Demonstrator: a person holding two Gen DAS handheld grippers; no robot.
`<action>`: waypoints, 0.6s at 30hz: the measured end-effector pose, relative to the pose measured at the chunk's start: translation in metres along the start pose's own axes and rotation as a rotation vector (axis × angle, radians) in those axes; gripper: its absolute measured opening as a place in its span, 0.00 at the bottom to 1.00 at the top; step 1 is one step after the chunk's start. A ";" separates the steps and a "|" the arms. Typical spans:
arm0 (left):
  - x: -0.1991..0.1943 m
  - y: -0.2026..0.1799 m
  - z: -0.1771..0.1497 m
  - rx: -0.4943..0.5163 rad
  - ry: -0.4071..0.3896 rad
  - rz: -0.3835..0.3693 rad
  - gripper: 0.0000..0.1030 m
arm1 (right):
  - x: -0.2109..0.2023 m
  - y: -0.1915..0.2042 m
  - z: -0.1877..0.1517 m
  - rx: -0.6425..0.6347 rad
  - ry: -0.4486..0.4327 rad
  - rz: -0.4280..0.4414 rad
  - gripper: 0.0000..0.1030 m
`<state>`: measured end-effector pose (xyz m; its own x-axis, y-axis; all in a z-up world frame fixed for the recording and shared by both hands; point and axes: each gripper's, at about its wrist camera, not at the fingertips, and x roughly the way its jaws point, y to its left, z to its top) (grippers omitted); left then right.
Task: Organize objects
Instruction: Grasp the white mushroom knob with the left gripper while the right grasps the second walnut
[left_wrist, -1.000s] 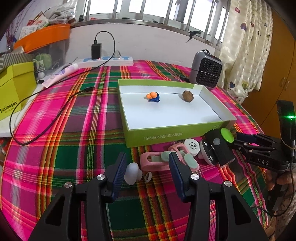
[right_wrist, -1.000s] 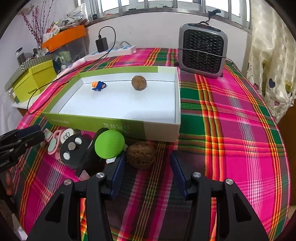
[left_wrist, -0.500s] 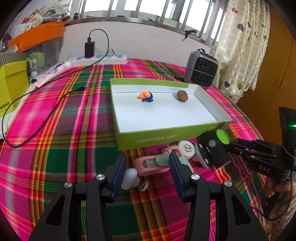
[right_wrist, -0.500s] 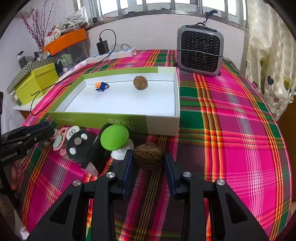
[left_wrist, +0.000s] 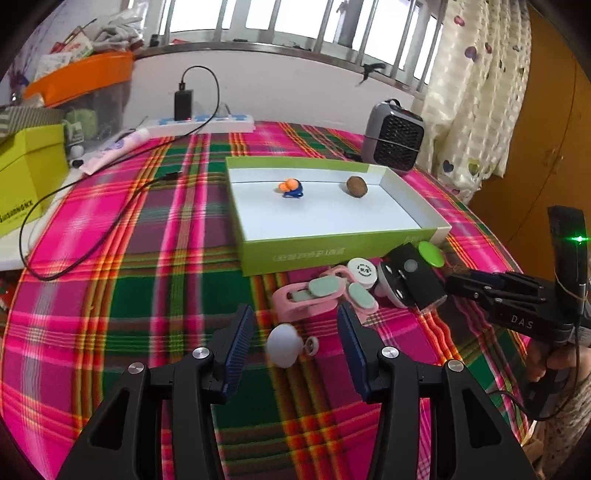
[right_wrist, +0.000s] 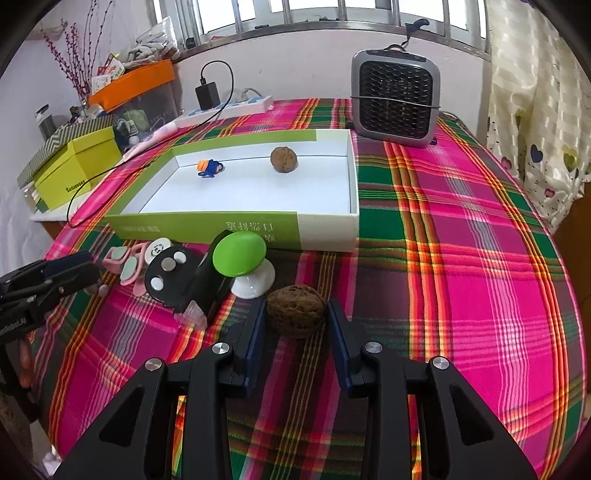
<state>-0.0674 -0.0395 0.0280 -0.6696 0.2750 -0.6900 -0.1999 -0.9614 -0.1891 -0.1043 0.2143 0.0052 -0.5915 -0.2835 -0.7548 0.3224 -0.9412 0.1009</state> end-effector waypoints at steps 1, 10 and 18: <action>-0.001 0.001 -0.001 0.000 0.002 0.007 0.44 | -0.001 0.000 -0.001 0.001 -0.001 0.002 0.33; 0.012 0.004 -0.009 -0.024 0.053 0.019 0.44 | -0.008 -0.001 -0.009 0.012 -0.012 0.006 0.33; 0.017 0.004 -0.006 -0.056 0.057 0.039 0.43 | -0.009 0.001 -0.012 0.012 -0.011 0.015 0.33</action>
<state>-0.0754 -0.0385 0.0109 -0.6337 0.2381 -0.7360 -0.1333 -0.9708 -0.1994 -0.0897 0.2179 0.0042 -0.5952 -0.2992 -0.7458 0.3223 -0.9391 0.1195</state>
